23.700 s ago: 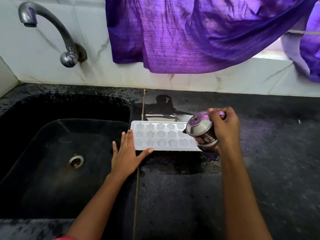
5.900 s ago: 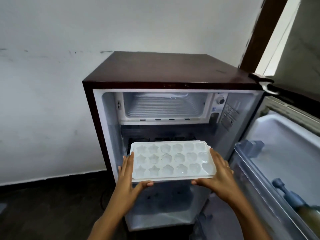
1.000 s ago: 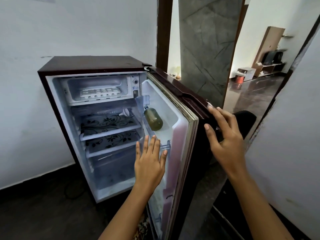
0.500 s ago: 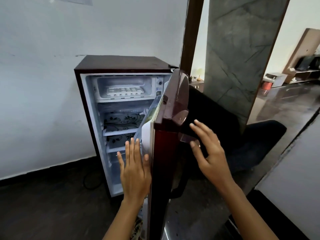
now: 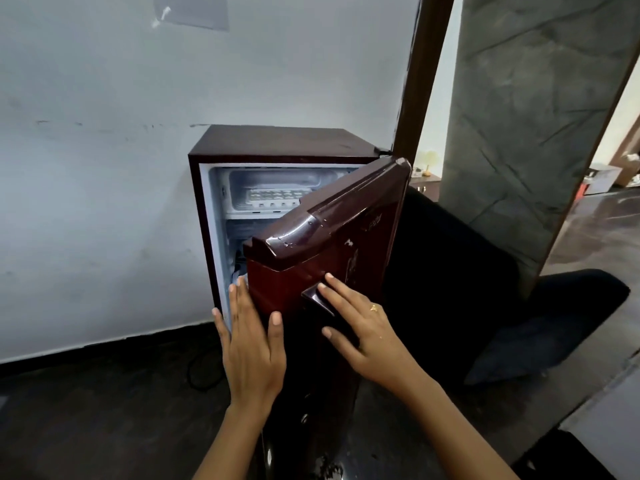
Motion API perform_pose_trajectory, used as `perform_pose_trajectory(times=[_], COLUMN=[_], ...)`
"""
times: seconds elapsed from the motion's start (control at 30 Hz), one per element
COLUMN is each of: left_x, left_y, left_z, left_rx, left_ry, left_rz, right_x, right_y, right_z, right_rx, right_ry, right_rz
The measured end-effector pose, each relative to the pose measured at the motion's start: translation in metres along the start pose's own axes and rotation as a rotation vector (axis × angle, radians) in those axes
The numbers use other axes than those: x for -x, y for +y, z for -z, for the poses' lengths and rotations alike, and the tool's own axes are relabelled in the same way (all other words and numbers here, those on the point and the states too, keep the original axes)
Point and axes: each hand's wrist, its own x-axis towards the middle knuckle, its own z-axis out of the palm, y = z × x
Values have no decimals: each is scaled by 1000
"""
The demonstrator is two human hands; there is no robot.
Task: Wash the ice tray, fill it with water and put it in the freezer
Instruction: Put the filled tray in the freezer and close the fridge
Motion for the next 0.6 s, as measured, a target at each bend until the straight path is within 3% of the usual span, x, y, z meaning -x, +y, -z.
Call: perform_pose_trajectory(times=[0.33,0.6], left_x=[-54,-104], left_y=[-50,-91], left_z=[5,8], left_rx=[-129,-227], left_ry=[-1,-20], left_rz=[75,62], right_x=[-60,-114], right_y=[1,-7], right_z=[-41,-80], right_rx=[27,69], right_ry=[-95,-58], right_rz=[108,116])
